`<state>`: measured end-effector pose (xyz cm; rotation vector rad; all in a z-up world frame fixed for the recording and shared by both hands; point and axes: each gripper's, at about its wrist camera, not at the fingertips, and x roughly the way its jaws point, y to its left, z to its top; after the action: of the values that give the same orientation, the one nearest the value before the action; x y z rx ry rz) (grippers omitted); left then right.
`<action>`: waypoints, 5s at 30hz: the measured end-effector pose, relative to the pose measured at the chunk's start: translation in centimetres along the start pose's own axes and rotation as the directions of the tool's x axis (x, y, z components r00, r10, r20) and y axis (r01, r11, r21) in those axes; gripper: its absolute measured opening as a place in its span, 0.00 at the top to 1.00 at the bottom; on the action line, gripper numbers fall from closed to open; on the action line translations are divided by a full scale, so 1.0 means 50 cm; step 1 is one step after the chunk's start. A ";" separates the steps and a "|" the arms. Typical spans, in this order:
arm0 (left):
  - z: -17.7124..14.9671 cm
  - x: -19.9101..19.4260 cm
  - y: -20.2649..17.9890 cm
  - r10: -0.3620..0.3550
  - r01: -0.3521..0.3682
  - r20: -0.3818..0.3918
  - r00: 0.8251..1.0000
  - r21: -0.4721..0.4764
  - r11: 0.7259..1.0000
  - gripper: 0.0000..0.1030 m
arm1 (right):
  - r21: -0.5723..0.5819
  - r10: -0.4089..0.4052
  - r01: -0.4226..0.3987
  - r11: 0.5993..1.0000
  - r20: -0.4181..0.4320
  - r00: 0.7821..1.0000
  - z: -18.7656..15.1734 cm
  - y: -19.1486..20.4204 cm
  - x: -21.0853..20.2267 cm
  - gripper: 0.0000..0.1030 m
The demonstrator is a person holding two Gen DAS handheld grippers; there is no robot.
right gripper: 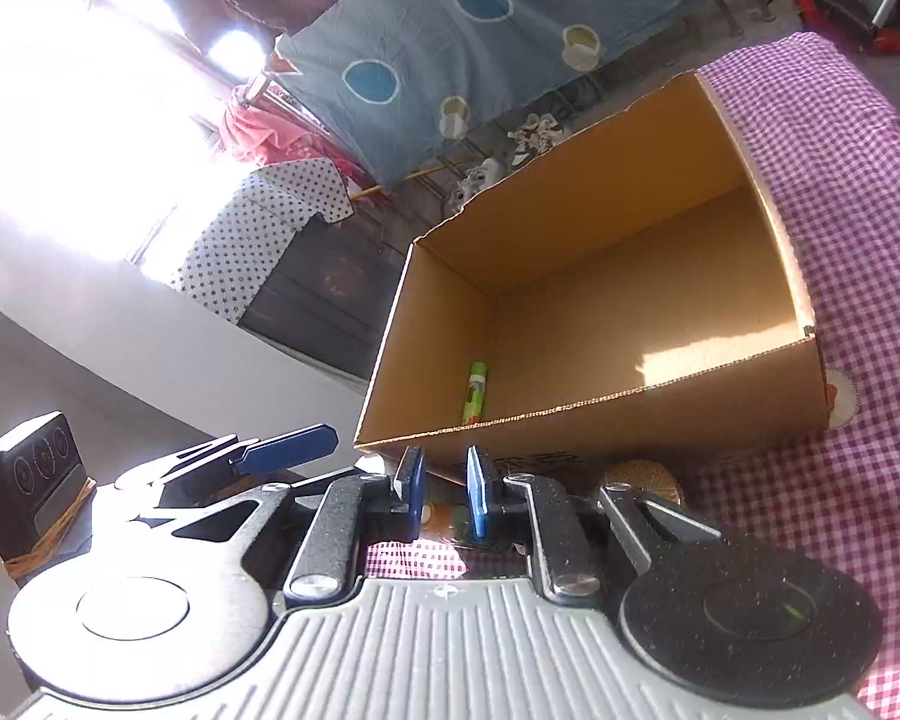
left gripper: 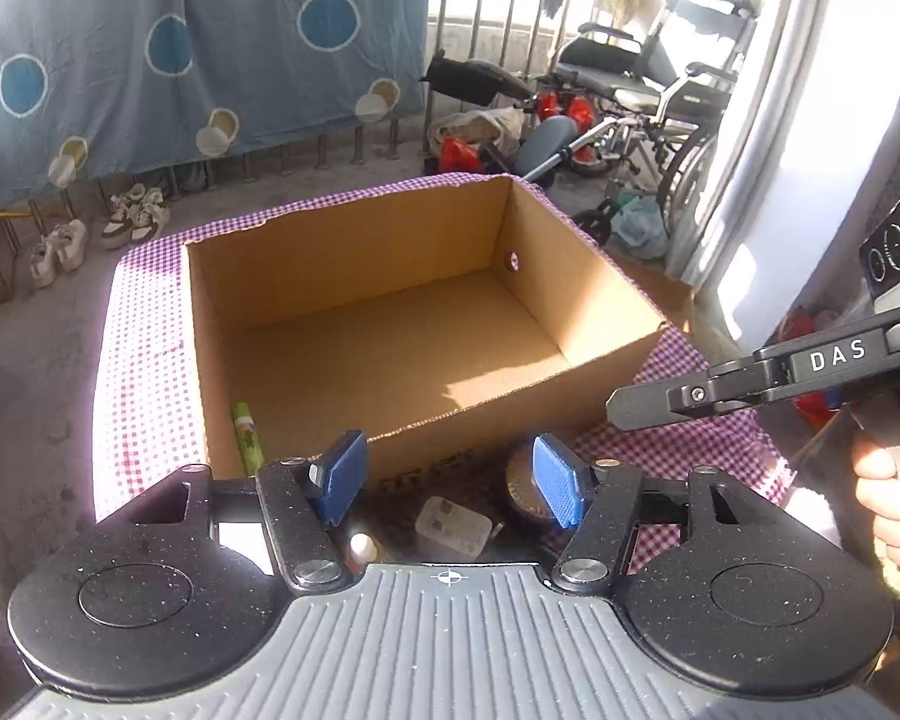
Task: Organize rigid objects
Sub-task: 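Lower the right gripper onto the black cylinder and close it, then lift the black cylinder with the right gripper over the box, then open the right gripper to release the black cylinder into the box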
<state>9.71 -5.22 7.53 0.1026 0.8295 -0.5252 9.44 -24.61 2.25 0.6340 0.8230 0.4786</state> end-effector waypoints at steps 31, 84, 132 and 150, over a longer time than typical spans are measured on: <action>-0.172 0.227 -0.179 -0.065 0.073 -0.149 0.987 0.049 0.996 0.45 | -0.193 -0.230 0.193 0.962 -0.191 0.954 -0.150 -0.089 0.129 0.75; -0.195 0.202 -0.173 -0.046 0.054 -0.138 0.989 0.055 0.997 0.69 | 0.029 -0.155 0.162 0.986 -0.166 0.974 -0.191 -0.130 0.061 0.76; 0.127 0.263 0.169 0.176 -0.183 -0.250 0.952 -0.006 0.983 0.68 | -0.021 -0.110 0.109 0.994 -0.338 0.935 0.287 0.030 0.471 0.77; 0.143 0.112 0.139 0.158 -0.159 -0.056 0.986 -0.012 0.987 0.45 | -0.035 -0.066 0.061 0.998 -0.183 0.981 0.287 0.044 0.295 0.76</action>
<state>21.06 -3.50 7.51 0.1672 0.8712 -0.3673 29.21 -18.67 3.49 0.5400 1.0065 0.4950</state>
